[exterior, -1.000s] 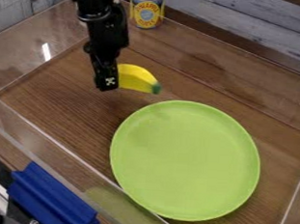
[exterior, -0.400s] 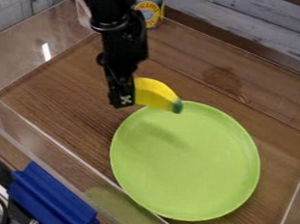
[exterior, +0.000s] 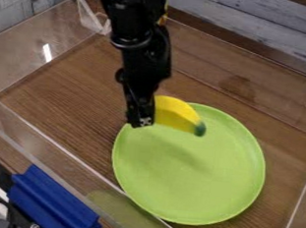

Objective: Put the banana in the green plate

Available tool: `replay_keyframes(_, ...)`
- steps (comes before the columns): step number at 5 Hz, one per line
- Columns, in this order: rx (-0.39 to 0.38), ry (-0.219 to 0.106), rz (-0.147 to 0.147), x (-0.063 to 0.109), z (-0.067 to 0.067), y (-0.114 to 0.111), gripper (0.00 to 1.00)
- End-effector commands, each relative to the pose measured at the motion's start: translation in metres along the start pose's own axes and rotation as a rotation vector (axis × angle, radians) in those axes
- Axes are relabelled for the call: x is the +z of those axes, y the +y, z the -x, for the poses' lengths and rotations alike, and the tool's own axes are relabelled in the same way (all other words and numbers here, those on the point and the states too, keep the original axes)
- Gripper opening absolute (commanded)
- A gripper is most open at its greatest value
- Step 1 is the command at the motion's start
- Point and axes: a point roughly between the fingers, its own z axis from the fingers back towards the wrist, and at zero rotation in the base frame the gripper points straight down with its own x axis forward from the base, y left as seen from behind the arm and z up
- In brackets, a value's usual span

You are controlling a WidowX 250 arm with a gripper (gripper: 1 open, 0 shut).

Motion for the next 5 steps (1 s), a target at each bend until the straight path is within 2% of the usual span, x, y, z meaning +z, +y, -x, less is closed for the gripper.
replay_keyframes(1,-0.035,-0.027,-0.030,0.004,-0.008,-0.013,0.00)
replay_keyframes(2,-0.050,-0.020,-0.020,0.001,-0.009,-0.027,0.00)
replay_keyframes(3,-0.043,-0.006,-0.021,0.007,-0.008,-0.020,0.00)
replay_keyframes(5,-0.037,0.003,-0.021,0.017,-0.006,-0.014,0.00)
